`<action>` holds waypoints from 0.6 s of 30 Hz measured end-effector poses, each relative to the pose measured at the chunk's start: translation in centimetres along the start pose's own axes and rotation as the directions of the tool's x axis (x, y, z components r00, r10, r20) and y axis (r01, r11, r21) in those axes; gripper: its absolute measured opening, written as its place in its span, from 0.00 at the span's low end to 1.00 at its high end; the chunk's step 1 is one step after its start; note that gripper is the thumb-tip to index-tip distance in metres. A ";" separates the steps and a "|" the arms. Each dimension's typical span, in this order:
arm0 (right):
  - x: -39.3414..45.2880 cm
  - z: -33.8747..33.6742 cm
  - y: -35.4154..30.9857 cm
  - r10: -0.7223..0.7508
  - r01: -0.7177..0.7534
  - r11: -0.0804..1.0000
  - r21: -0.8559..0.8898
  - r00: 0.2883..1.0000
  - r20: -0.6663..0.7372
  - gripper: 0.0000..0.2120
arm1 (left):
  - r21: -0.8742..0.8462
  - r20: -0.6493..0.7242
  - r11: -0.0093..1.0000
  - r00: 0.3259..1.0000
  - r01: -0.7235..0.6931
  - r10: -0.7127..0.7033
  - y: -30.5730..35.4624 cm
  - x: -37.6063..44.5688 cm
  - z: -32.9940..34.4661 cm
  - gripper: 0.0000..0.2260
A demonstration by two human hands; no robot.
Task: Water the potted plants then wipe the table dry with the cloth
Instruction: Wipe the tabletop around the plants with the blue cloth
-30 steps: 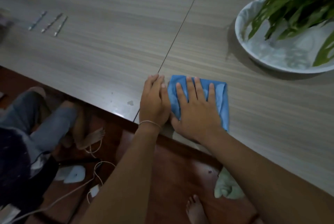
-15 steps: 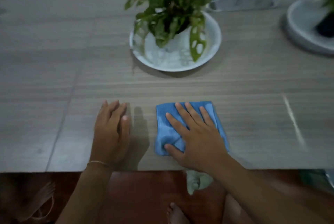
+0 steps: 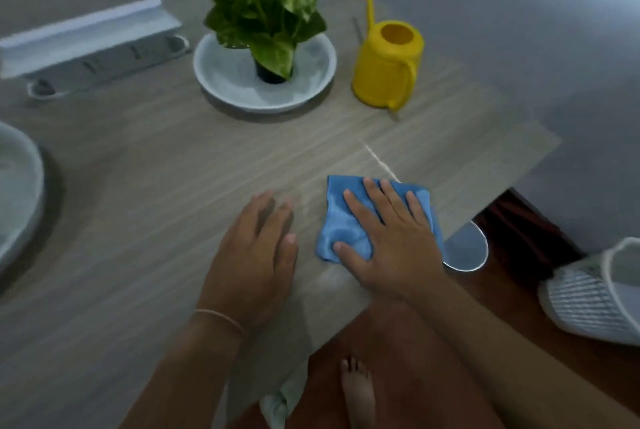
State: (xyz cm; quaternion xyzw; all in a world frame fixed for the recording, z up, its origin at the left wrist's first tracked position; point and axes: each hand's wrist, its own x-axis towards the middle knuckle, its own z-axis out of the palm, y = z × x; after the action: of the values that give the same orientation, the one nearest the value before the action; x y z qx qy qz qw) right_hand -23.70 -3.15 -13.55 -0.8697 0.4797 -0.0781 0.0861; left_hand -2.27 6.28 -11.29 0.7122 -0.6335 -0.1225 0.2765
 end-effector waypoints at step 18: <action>15.0 -5.3 24.3 0.514 -0.515 0.853 -0.081 0.857 -0.041 0.41 | 0.047 0.188 0.998 0.982 -0.030 0.021 6.5 13.0 6.8 0.28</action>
State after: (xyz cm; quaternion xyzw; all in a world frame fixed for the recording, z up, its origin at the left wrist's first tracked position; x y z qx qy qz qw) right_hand -36.88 -29.07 -13.06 -0.7120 0.6985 -0.0386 0.0609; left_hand -9.14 -8.20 -10.99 0.6960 -0.6686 -0.1697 0.1992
